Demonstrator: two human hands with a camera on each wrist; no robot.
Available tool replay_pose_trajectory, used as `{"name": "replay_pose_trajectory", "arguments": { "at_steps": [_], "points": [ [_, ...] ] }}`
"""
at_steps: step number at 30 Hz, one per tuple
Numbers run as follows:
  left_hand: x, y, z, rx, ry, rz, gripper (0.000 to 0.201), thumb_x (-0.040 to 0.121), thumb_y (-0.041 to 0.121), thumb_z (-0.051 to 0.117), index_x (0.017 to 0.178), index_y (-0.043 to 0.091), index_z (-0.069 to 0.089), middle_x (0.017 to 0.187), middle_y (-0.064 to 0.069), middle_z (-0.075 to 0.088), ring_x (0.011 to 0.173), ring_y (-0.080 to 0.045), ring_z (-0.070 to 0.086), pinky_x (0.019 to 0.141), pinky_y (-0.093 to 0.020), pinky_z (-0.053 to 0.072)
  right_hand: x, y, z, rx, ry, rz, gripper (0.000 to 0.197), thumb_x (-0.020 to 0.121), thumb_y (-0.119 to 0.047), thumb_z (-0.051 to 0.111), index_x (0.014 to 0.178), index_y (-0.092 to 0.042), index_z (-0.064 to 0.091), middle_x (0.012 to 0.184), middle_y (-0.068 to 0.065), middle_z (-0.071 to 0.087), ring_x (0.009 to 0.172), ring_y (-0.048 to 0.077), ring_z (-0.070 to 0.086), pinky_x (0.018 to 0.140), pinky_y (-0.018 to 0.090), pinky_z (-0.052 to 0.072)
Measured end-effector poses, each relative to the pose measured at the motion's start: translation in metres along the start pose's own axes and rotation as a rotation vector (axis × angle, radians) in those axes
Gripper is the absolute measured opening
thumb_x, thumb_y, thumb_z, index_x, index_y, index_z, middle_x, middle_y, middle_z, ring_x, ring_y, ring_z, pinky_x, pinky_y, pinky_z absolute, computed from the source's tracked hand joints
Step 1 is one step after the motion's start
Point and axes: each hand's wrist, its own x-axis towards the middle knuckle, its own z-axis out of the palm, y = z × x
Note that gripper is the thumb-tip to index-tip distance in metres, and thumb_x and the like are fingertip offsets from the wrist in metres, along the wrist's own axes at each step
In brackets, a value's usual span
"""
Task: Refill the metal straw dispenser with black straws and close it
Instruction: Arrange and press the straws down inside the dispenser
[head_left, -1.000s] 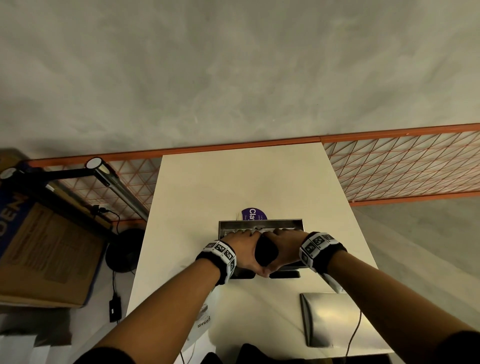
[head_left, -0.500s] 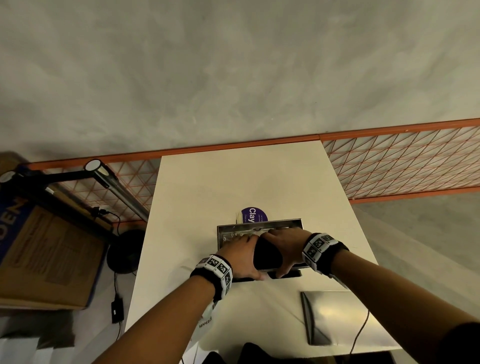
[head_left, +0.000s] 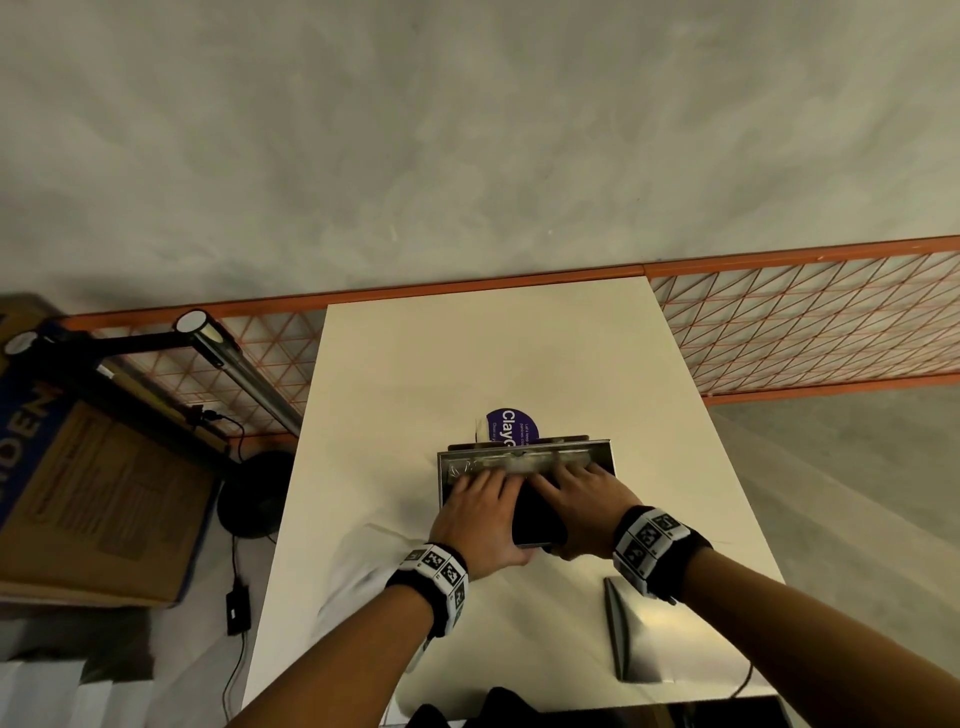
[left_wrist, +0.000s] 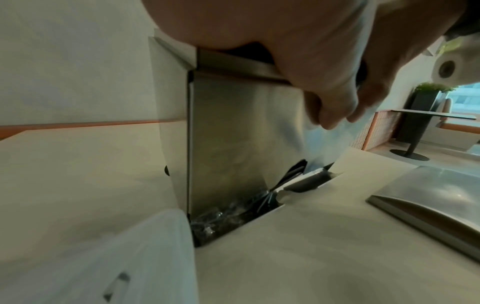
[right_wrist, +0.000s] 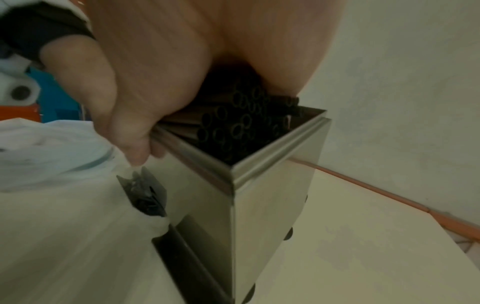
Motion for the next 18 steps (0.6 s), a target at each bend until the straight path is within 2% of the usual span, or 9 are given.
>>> {"name": "replay_pose_trajectory", "arguments": {
  "at_steps": [4,8,13,18],
  "points": [
    [-0.002,0.001,0.004,0.0,0.048,0.011,0.086,0.068,0.076,0.061,0.134,0.023,0.049,0.126,0.003,0.06,0.116,-0.02,0.057,0.105,-0.039,0.044,-0.003,-0.001,0.007,0.027,0.072,-0.002,0.093,0.052,-0.062,0.074,0.131,-0.021,0.045,0.111,0.005,0.063,0.097,0.029,0.064,0.086,0.041,0.054],
    [-0.003,0.003,0.003,0.002,0.021,-0.007,0.084,0.069,0.076,0.06,0.134,0.024,0.048,0.123,0.005,0.061,0.112,-0.019,0.06,0.105,-0.036,0.043,-0.003,0.0,0.005,0.081,0.035,-0.002,0.095,0.059,-0.061,0.073,0.138,-0.025,0.035,0.123,0.003,0.057,0.109,0.028,0.058,0.093,0.044,0.049],
    [-0.004,0.006,0.004,-0.053,-0.044,-0.046,0.088,0.071,0.074,0.063,0.141,0.026,0.041,0.135,0.004,0.058,0.123,-0.02,0.056,0.114,-0.037,0.037,-0.002,-0.002,0.008,0.087,-0.008,0.009,0.104,0.059,-0.062,0.076,0.144,-0.027,0.028,0.135,0.005,0.049,0.123,0.029,0.048,0.104,0.049,0.039],
    [-0.004,0.007,0.008,-0.065,-0.05,-0.057,0.089,0.069,0.073,0.064,0.142,0.028,0.039,0.14,0.006,0.055,0.132,-0.018,0.051,0.121,-0.042,0.029,-0.007,-0.007,0.017,0.051,0.013,0.037,0.104,0.062,-0.059,0.076,0.146,-0.025,0.024,0.136,0.007,0.048,0.122,0.029,0.047,0.106,0.05,0.034]
  ]
}}
